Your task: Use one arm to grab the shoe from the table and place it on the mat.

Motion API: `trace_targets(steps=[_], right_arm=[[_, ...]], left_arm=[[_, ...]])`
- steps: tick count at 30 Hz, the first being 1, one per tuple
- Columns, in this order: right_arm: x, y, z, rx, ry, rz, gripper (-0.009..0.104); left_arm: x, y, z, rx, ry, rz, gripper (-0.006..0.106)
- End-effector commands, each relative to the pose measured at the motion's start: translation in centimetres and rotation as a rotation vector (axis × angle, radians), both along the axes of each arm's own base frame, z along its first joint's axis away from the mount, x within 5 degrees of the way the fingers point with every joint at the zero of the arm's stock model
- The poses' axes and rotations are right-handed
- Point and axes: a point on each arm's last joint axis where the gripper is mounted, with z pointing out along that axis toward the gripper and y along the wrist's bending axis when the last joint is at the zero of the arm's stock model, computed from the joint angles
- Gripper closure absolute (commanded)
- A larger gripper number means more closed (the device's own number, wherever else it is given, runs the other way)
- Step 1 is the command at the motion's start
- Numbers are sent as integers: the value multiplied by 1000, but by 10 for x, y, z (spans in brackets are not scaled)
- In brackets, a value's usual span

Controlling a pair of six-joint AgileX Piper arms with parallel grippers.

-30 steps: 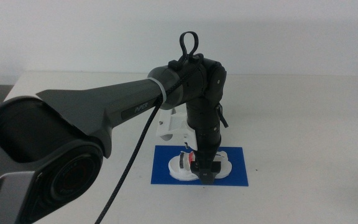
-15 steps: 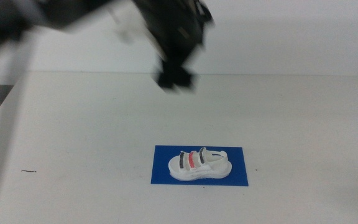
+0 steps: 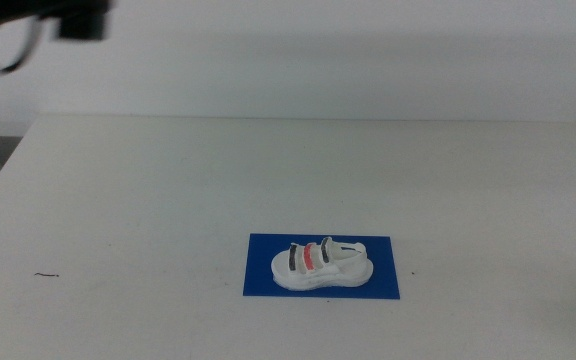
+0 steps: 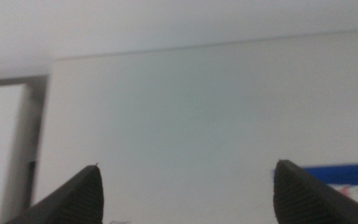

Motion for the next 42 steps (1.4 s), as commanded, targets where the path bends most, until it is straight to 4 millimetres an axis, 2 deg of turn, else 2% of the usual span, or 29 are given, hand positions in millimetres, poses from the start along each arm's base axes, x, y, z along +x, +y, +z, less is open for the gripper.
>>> trace_targets(steps=[1,8,11,14,16,18,22,26,30,34,42], right_arm=[[0,0,0,-10,-11,2,16],[0,0,0,-10,-11,2,16],[0,0,0,-10,-11,2,16],[0,0,0,-10,-11,2,16],[0,0,0,-10,-11,2,16],[0,0,0,-10,-11,2,16],[0,0,0,-10,-11,2,16],[0,0,0,-10,-11,2,16],[0,0,0,-10,-11,2,16],[0,0,0,-10,-11,2,16],[0,0,0,-10,-11,2,16]], left_arm=[[-18,16,-3,11,1,-26,7],[-59,35,-22,-35,-163,-116,7],[-68,35,-39,-67,-273,-193,7],[-76,36,-61,-65,-459,-289,7],[-84,40,-83,-97,-599,-316,7],[-95,50,-111,-155,-687,-255,7],[-120,66,-170,-202,-731,-136,7],[-140,72,-208,-176,-755,-115,7],[-151,75,-236,-171,-782,-109,7],[-158,76,-244,-223,-804,-96,7],[-158,76,-246,-143,-782,-122,7]])
